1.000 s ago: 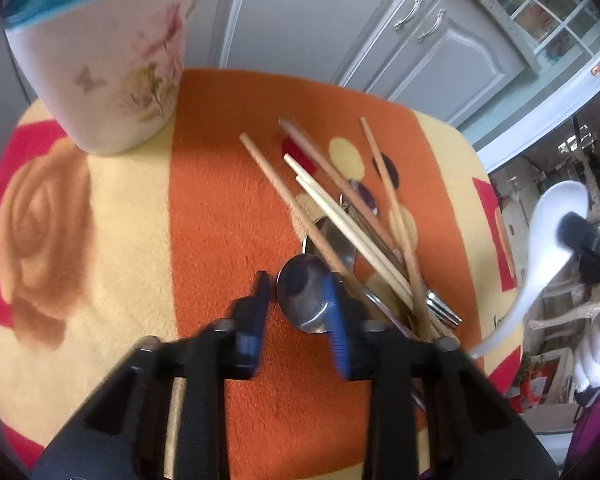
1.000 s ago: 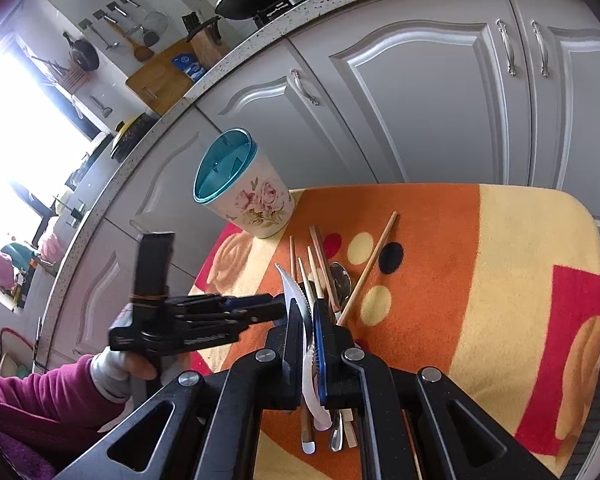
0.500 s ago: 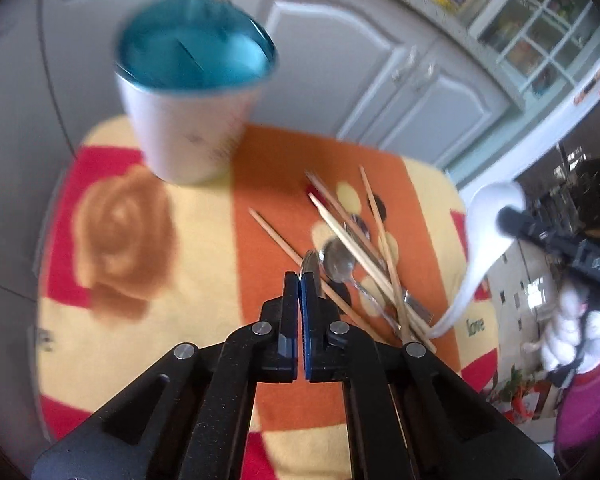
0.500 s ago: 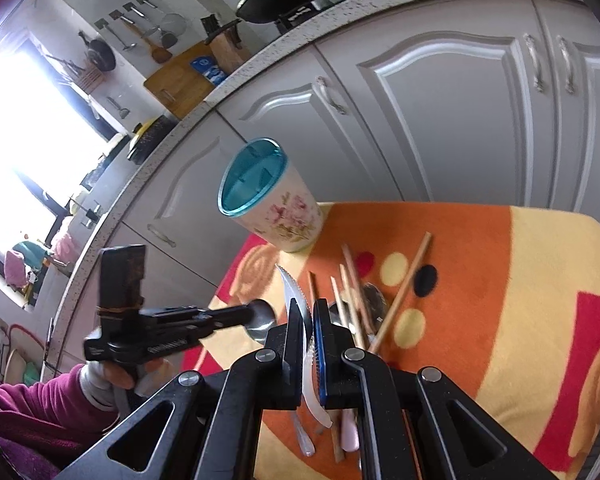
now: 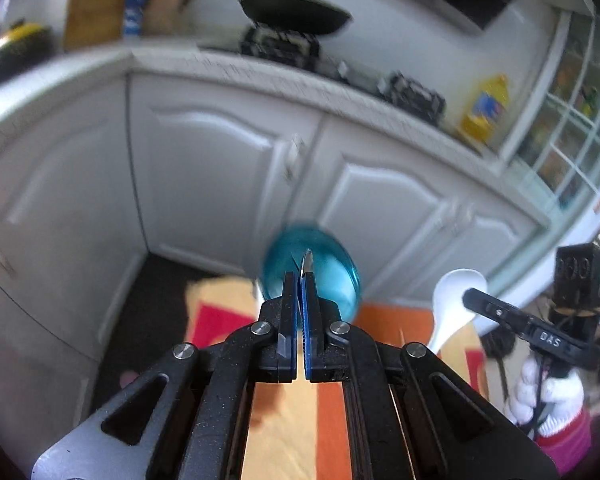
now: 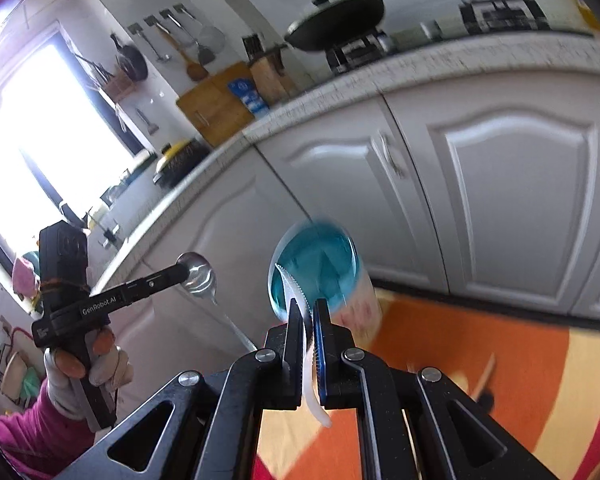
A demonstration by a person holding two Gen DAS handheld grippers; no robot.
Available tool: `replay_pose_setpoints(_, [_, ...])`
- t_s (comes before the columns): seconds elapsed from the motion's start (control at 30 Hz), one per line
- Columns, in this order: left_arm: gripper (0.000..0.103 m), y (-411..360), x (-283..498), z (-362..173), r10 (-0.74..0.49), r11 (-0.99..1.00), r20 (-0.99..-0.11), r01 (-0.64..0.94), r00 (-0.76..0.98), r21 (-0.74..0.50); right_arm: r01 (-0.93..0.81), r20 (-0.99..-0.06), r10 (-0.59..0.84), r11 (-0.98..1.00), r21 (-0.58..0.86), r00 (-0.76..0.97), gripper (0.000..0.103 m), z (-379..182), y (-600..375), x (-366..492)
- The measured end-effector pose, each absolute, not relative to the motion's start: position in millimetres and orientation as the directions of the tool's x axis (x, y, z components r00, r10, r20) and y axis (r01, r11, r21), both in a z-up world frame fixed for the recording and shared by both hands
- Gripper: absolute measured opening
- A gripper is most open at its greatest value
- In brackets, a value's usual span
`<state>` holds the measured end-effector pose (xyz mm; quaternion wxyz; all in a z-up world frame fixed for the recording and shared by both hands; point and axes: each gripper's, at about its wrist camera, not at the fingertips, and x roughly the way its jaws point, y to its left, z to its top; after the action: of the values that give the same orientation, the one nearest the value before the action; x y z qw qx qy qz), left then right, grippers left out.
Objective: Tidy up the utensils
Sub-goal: 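Lift both held spoons and carry them over the teal-lidded cup, then open the left gripper over the cup while the right gripper releases its spoon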
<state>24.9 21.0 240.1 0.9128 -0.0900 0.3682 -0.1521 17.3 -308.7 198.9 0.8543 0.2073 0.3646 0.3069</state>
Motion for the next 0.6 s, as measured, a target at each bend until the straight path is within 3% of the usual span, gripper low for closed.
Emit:
replay_pose_setpoints(0.33, [0.000, 15, 63, 261, -0.091, 0.996, -0.547, 0.071, 0.832, -0.058, -0.351, -0.471, 0.602, 0.780, 0.517, 0.644, 0.005, 222, -273, 89])
replay_pose_setpoints(0.6, [0.000, -12, 73, 217, -0.050, 0.997, -0.585, 0.078, 0.810, 0.024, -0.298, -0.538, 0.524, 0.840, 0.454, 0.660, 0.005, 188, -246, 121])
